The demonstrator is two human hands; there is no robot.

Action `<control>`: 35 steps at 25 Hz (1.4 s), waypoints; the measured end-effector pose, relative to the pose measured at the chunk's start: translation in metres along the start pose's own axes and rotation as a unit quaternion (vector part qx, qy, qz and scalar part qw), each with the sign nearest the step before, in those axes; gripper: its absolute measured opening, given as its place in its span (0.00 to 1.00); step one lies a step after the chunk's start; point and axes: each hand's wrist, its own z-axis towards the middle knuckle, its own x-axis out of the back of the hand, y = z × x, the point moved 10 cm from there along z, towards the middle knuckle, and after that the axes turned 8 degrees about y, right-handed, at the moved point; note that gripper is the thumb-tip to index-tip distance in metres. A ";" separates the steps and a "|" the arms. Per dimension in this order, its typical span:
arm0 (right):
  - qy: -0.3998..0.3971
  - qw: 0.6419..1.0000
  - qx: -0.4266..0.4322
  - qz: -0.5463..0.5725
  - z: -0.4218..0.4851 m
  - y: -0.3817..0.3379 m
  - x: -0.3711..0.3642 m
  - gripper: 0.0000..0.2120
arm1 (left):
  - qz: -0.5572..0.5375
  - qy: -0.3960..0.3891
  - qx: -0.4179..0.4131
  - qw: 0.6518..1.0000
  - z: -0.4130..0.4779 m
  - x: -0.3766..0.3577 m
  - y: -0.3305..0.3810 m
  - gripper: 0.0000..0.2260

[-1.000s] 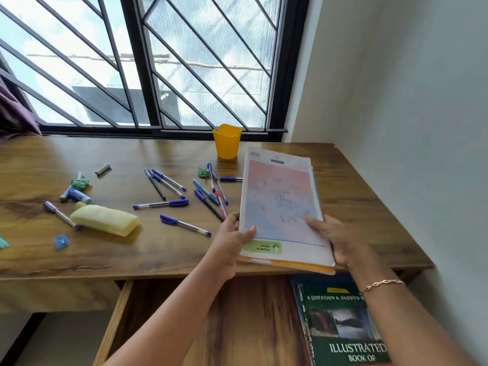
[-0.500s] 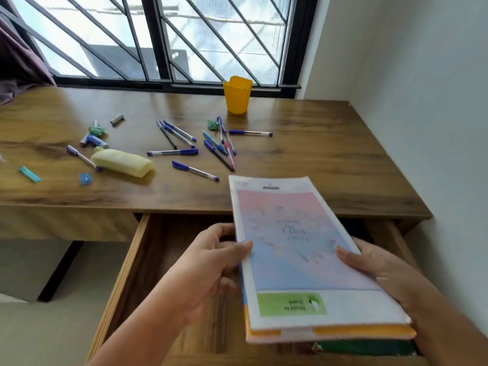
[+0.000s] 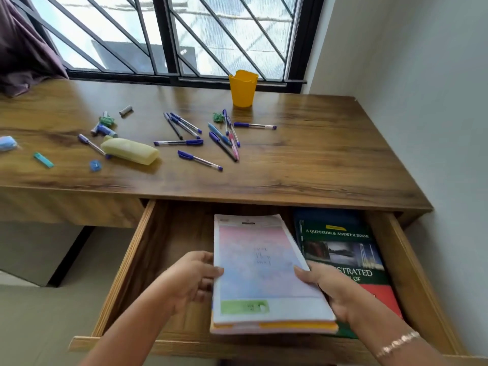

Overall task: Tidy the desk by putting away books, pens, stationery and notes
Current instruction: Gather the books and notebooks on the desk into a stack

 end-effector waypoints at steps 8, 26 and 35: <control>0.132 0.956 0.040 -0.258 0.085 -0.016 0.021 0.18 | 0.078 0.061 0.002 0.995 0.081 -0.002 -0.006 0.23; 0.178 0.667 0.174 -0.702 0.045 -0.009 -0.012 0.11 | 0.272 0.164 -0.055 0.947 0.089 -0.015 -0.037 0.21; 0.173 0.629 0.195 -0.732 0.038 -0.008 -0.016 0.12 | 0.477 0.226 -0.142 0.837 0.077 -0.020 -0.021 0.26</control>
